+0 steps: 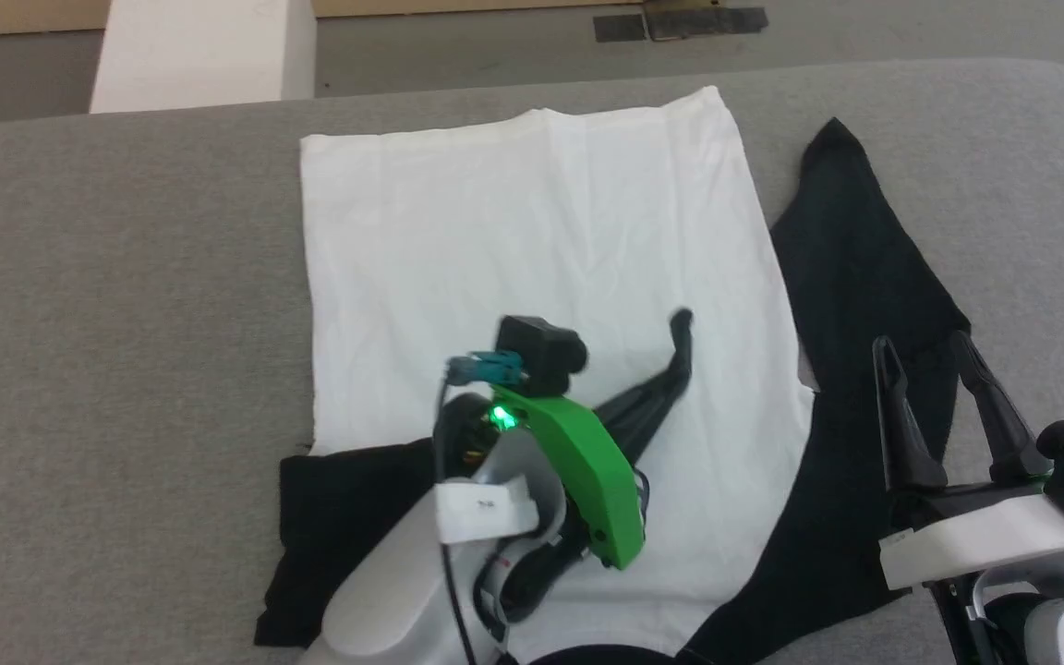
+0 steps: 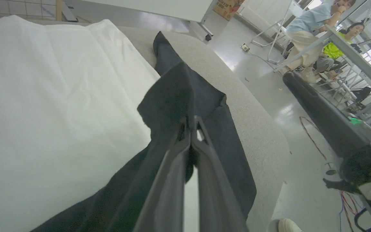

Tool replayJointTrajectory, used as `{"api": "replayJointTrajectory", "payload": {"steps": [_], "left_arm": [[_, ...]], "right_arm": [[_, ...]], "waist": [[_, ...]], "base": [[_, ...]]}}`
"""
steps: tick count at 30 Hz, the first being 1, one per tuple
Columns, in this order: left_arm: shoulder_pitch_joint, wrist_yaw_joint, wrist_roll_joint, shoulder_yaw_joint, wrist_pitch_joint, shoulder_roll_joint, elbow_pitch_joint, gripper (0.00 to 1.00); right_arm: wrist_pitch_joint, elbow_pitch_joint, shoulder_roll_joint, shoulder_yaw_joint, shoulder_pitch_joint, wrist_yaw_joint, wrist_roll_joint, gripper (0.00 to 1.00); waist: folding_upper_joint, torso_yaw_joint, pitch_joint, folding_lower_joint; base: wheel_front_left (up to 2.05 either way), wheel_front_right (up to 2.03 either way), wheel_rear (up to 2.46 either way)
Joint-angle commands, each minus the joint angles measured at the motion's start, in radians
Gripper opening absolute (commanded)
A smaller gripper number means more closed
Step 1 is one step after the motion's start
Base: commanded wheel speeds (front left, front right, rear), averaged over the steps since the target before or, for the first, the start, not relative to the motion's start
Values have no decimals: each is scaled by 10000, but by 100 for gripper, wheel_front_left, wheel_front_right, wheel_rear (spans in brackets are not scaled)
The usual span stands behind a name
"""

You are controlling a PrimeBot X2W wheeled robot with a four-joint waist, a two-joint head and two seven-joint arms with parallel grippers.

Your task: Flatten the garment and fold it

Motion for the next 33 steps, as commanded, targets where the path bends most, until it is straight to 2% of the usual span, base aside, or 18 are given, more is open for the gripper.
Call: {"api": "replayJointTrajectory", "payload": {"steps": [1,6,7,9,10,13,16,20,23,28,33], "left_arm": [[-196,-82,79,-185,57,-35,261,0],[-476,-231,334,-1229,357,-48,1816,0],[-508,-240,364,-1355,420,-49,2063,7],[-571,-267,317,-1628,694,-52,2528,87],[-628,-284,276,-1742,789,-53,2673,100],[-864,-322,-11,-1714,621,-56,2632,100],[-942,-326,-272,-1264,58,-25,2196,100],[-816,-48,-378,-339,-1064,448,1327,100],[-546,323,-348,463,-2056,933,877,100],[96,1218,56,1869,-3996,1814,546,100],[620,2017,1000,2865,-4583,2518,323,100]], "right_arm": [[-84,54,21,-10,-142,-13,66,100],[-234,233,24,-37,-192,-13,102,100],[-253,258,24,-36,-199,-13,110,100],[-286,309,25,-34,-209,-13,129,100],[-300,332,25,-44,-206,-13,137,100],[-297,387,26,-139,-171,-13,136,100],[-235,376,26,-220,-168,-13,88,100],[-38,343,15,-396,-255,-13,-52,100],[184,386,-44,-524,-500,-13,-118,100],[794,773,-320,-804,-1279,-13,-122,100],[1447,1777,-860,-1148,-2546,-13,65,100]], "waist": [[0,-342,253,0],[0,-624,393,0],[0,-645,398,0],[0,-678,397,0],[0,-673,389,0],[0,-523,297,0],[0,-347,199,0],[0,-64,111,0],[0,82,117,0],[0,271,225,0],[0,495,575,0]], "base": [[0,0,0],[0,0,0],[0,0,0],[0,0,0],[0,0,0],[0,0,0],[0,0,0],[0,0,0],[0,0,0],[0,0,0],[0,0,0]]}}
